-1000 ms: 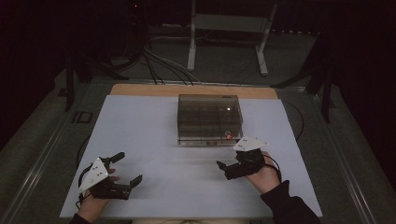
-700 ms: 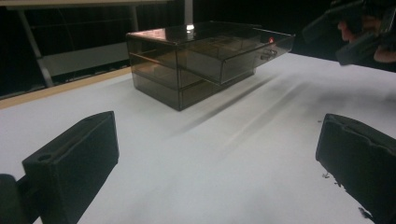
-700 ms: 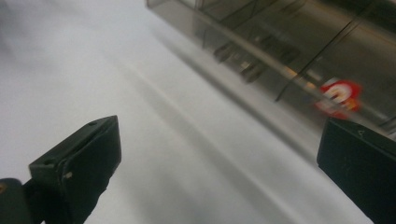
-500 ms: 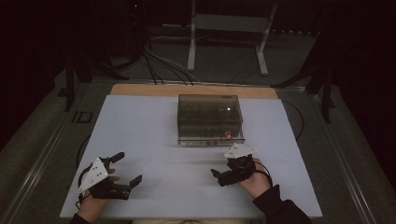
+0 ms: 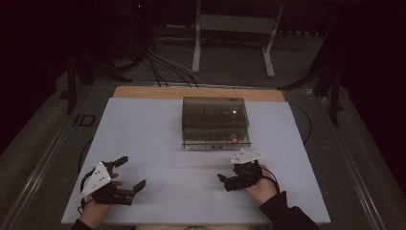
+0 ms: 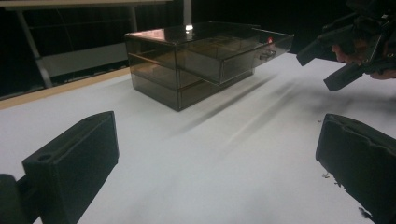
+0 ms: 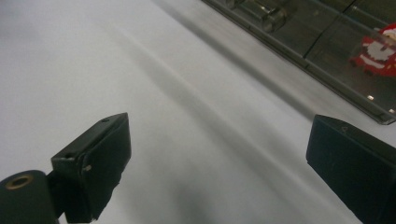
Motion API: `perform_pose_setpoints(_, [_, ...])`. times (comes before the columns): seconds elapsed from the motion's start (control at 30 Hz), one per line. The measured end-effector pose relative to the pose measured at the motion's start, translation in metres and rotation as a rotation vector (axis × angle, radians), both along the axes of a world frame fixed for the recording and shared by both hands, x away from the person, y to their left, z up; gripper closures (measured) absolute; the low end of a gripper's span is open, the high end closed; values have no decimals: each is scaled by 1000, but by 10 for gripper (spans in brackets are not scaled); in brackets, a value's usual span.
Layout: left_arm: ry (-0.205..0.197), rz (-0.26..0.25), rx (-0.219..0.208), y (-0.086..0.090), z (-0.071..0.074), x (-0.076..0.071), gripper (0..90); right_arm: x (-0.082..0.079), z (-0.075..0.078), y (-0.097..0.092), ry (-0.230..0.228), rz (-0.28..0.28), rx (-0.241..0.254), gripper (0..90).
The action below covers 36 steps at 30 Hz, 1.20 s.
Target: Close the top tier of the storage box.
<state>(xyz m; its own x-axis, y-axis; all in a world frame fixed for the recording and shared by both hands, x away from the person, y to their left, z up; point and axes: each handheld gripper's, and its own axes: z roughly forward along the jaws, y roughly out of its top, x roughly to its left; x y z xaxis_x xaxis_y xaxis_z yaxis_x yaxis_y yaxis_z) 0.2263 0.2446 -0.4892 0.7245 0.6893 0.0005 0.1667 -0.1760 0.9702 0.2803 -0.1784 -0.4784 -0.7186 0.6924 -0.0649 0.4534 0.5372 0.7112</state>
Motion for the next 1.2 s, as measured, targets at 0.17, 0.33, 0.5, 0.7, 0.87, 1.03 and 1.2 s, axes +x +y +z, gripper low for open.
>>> perform_pose_setpoints(0.17, [-2,0,-1,1,0,0,2,0,-1,-1,4,-12,-7,117])
perform_pose_setpoints(0.33, [0,-1,-1,0,0,0,2,0,-2,-2,7,-12,-13,154])
perform_pose_setpoints(0.5, [-1,-1,-4,1,0,0,2,1,-4,-2,13,-11,-6,189])
perform_pose_setpoints(0.7, [0,-3,-5,0,0,0,2,2,-3,-3,16,-18,-7,252])
perform_pose_setpoints(0.87, [0,-2,-4,1,0,0,2,3,-2,-6,11,-38,-11,316])
perform_pose_setpoints(1.03, [2,-2,-4,0,-1,0,2,3,-4,-5,11,-45,-27,386])
perform_pose_setpoints(1.2, [1,-1,-4,1,-1,0,2,4,-5,-4,7,-58,-42,477])
